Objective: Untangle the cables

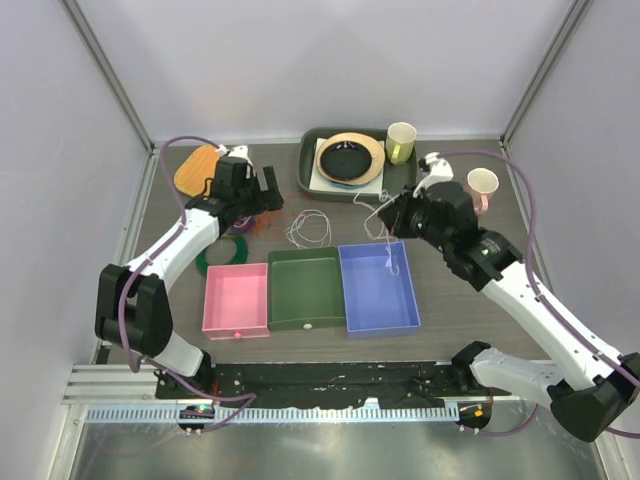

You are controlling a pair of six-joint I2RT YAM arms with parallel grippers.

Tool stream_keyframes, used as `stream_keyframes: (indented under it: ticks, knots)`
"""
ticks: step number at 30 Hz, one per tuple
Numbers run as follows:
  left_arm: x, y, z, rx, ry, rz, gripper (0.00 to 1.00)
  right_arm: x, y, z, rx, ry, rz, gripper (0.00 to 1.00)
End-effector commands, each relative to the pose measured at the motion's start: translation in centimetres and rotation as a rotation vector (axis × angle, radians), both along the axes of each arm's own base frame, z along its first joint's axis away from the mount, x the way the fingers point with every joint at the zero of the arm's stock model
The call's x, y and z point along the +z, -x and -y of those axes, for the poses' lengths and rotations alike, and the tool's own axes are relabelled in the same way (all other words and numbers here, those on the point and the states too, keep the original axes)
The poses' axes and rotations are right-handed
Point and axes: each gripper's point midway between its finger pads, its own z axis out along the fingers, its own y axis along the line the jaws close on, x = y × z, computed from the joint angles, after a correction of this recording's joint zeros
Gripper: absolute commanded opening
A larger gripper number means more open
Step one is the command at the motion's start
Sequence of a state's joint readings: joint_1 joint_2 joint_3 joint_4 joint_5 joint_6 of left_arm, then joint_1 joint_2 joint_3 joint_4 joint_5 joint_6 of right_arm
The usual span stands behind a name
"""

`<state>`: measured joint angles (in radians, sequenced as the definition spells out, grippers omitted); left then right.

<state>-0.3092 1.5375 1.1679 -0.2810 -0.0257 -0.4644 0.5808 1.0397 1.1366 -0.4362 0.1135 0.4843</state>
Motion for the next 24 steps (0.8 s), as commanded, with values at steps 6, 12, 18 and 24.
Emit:
stream_keyframes:
  ticks: [6, 12, 18, 24]
  knots:
    - [0.0, 1.2, -0.8, 0.041, 0.008, -0.014, 1.00, -14.3, 4.0, 1.2, -0.039, 0.103, -0.398, 0.01]
    - [-0.4, 1.4, -0.8, 0.035, 0.010, -0.018, 1.00, -16.3, 5.0, 1.6, -0.033, 0.147, -0.462, 0.45]
    - [-1.0, 1.4, 1.0, -0.042, 0.061, -0.036, 1.00, -12.0, 3.9, 1.6, -0.027, 0.162, -0.280, 0.67]
    - [-2.3, 0.9, 3.0, -0.089, 0.046, -0.079, 1.00, -9.7, 2.3, 0.4, 0.010, 0.132, -0.158, 0.73]
